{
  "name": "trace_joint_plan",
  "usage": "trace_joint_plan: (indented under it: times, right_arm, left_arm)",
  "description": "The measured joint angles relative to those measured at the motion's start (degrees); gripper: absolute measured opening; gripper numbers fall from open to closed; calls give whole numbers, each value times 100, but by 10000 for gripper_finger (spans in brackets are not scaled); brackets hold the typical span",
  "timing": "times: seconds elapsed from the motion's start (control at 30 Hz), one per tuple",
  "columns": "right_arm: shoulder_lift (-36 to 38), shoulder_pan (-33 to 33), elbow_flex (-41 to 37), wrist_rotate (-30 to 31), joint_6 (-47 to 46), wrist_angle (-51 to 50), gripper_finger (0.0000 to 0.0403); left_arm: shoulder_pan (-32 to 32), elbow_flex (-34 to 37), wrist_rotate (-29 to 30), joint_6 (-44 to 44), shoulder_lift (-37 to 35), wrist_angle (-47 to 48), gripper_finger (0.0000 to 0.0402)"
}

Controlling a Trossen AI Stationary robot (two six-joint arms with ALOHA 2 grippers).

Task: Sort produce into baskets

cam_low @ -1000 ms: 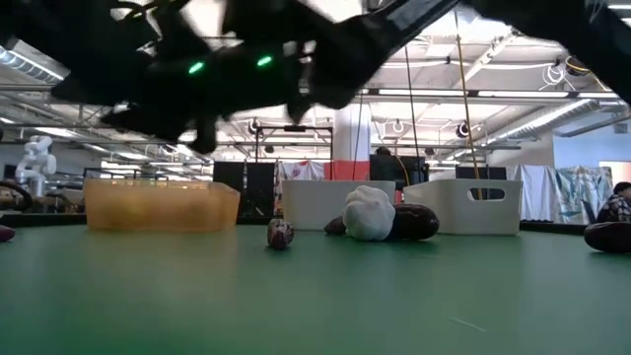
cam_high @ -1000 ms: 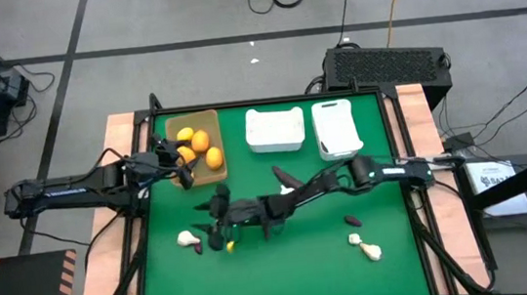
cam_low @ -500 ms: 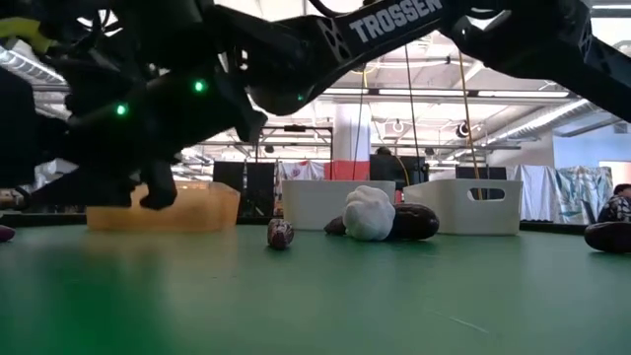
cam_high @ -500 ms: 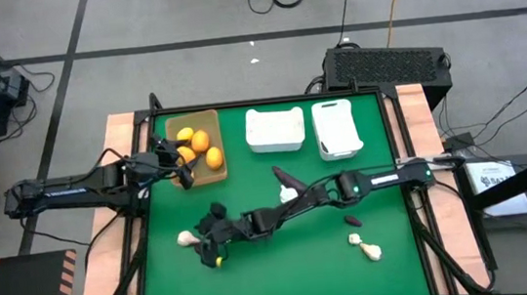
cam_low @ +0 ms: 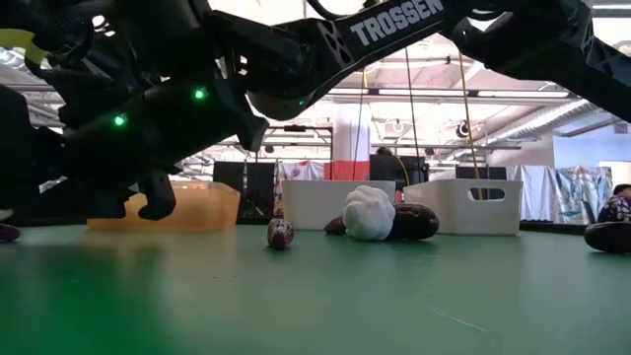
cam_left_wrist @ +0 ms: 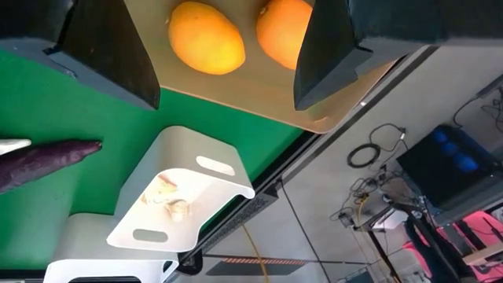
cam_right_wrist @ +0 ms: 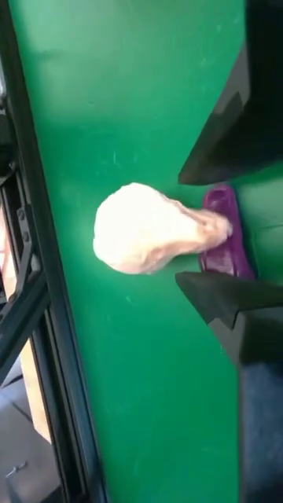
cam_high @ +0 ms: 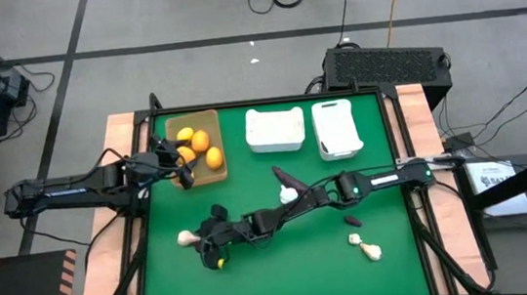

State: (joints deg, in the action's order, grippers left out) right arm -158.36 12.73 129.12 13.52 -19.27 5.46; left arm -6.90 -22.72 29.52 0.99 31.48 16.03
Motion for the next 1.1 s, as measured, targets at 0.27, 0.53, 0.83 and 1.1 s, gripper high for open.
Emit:
trace_joint_plan:
  times: [0.27, 0.53, 0.83, 1.1]
  right_arm:
    - [0, 4, 0, -15, 0, 10, 93]
    - [2, -37, 0, -17, 0, 23, 7]
    - [339, -72, -2, -39, 45, -304, 3]
    - [1644, -72, 4, 9, 387, -3569, 2]
  left_arm:
    - [0, 0, -13, -22, 0, 0, 301]
    - [0, 0, -13, -22, 0, 8, 301]
    - [0, 0, -15, -22, 0, 95, 301]
    - [0, 0, -15, -25, -2, 105, 301]
